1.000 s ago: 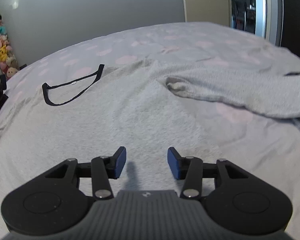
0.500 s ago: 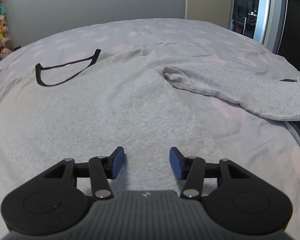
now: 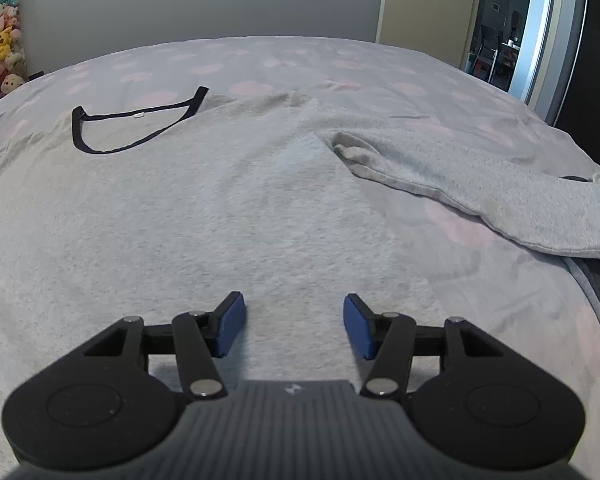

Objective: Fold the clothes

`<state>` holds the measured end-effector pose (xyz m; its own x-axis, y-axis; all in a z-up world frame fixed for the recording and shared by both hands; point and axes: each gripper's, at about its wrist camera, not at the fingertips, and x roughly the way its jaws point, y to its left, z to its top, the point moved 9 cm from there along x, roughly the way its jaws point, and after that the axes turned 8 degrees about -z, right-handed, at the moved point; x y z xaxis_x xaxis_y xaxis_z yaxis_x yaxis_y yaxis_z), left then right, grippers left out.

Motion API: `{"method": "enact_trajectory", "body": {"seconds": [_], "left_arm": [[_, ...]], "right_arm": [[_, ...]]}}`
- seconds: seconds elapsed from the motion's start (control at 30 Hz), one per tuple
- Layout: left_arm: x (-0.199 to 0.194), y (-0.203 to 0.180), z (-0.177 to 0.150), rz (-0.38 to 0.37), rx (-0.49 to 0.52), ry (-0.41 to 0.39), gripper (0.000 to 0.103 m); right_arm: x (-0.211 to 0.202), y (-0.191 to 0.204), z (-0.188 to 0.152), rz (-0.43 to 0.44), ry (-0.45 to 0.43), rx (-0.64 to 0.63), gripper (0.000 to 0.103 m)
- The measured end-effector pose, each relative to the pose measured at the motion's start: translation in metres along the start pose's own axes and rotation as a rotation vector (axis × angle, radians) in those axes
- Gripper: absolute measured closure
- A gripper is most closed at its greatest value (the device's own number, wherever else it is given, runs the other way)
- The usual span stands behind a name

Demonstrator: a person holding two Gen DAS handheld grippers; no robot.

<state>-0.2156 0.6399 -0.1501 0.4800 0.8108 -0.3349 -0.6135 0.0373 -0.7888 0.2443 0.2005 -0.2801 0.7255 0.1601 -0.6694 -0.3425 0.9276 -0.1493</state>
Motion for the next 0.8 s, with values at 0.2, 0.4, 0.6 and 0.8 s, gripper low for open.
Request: {"method": "enact_trajectory", "body": {"seconds": [0.2, 0.4, 0.6, 0.8], "left_arm": [[-0.008, -0.053, -0.011, -0.118, 0.192, -0.025, 0.097], [-0.015, -0.127, -0.083, -0.279, 0.518, 0.073, 0.097], [-0.027, -0.168, -0.184, -0.413, 0.788, 0.262, 0.098], [-0.025, -0.166, -0.288, -0.472, 1.082, 0.511, 0.098]], "right_arm": [[-0.003, 0.001, 0.002, 0.009, -0.007, 0.007, 0.044], [-0.011, 0.003, 0.007, 0.021, -0.038, 0.003, 0.044], [-0.01, 0.003, 0.008, 0.017, -0.032, -0.001, 0.044], [-0.011, 0.004, 0.008, 0.022, -0.034, -0.011, 0.044]]}}
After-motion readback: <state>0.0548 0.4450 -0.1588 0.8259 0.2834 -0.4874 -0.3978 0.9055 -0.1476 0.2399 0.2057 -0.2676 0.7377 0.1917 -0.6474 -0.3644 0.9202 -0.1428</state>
